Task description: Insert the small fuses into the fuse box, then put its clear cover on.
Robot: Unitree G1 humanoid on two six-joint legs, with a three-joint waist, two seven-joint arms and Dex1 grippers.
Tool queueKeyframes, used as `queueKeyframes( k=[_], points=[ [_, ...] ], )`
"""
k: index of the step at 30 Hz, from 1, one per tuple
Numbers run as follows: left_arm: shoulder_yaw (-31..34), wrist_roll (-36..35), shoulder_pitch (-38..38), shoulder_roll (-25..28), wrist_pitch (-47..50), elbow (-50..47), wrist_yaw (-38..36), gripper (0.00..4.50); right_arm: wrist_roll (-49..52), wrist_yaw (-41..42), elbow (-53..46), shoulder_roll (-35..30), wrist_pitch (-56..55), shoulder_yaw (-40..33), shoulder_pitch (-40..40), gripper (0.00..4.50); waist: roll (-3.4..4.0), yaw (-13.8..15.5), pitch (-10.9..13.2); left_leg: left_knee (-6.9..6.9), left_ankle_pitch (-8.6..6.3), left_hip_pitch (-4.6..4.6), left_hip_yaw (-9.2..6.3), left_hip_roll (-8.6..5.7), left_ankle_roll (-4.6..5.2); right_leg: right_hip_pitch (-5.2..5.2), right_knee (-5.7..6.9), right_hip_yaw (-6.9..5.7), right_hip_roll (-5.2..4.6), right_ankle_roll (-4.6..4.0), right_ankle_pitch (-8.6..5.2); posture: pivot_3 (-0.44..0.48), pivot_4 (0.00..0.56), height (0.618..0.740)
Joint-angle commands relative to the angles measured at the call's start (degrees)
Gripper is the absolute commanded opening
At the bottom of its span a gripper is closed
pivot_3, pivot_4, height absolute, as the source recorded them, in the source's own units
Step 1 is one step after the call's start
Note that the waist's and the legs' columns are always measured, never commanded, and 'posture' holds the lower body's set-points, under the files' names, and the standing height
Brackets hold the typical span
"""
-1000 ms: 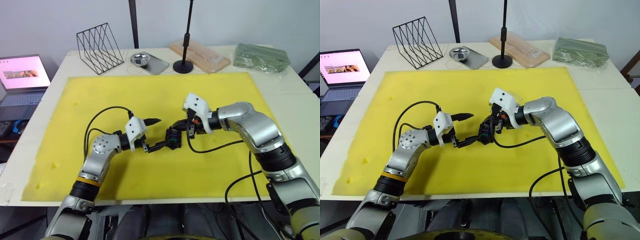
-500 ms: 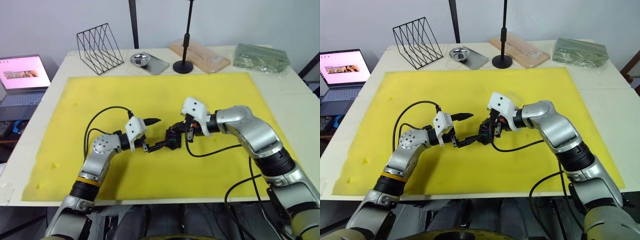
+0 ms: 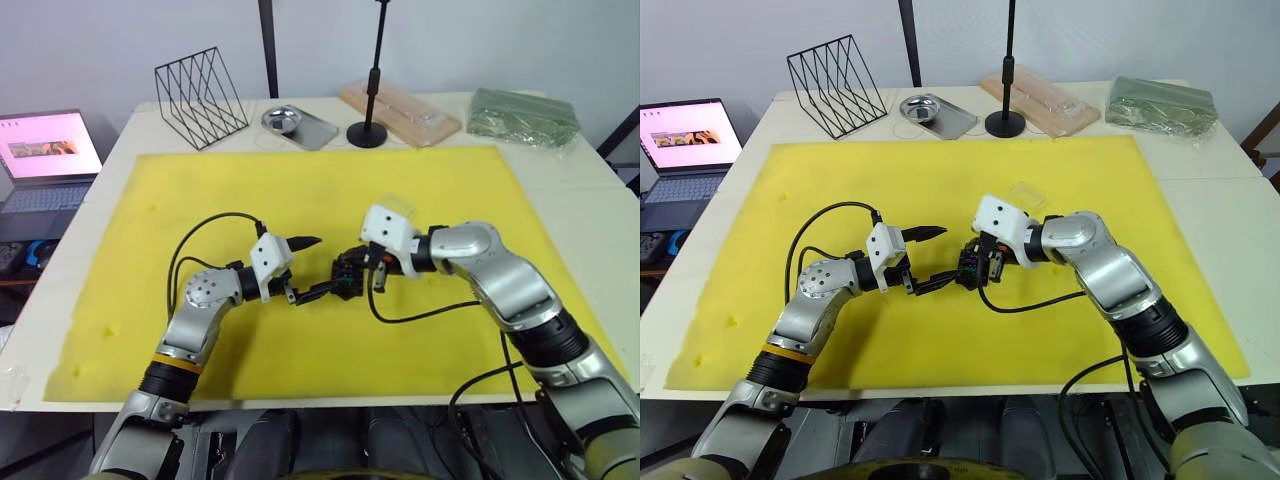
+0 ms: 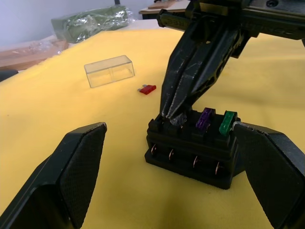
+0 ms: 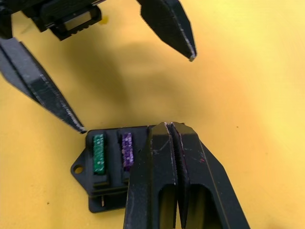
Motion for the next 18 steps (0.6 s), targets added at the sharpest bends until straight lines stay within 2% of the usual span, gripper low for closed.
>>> queueKeyframes(
  k=[1, 12, 18],
  points=[
    [0.5, 0.0, -0.5, 0.3, -0.7, -1.5, 0.0, 4.5, -1.8, 1.9, 1.5, -1.3, 1.0, 3.8, 2.9, 0.04, -0.01, 0.0, 0.0, 0.0, 0.0, 0.0, 0.0, 0.0, 0.0, 0.0, 0.0, 0.0, 0.0, 0.0, 0.0, 0.0, 0.15, 0.74],
    [0.5, 0.0, -0.3, 0.6, -0.4, -2.0, 0.2, 4.5, -3.7, 1.9, 3.3, -0.9, -0.4, 4.0, 3.7, 0.04, -0.02, 0.0, -0.1, 0.0, 0.0, 0.04, -0.01, 0.0, 0.0, 0.07, -0.02, -0.01, 0.0, 0.0, 0.0, 0.0, 0.15, 0.74],
    [0.9, -0.8, -0.2, 1.3, -0.5, -2.6, -0.9, 4.5, -1.3, 1.1, 2.8, 0.6, -2.1, -0.8, 3.3, 0.04, -0.02, 0.0, -0.1, 0.01, 0.0, 0.04, -0.02, 0.0, 0.0, 0.09, -0.02, -0.01, 0.0, 0.0, 0.0, 0.0, 0.15, 0.74]
  ],
)
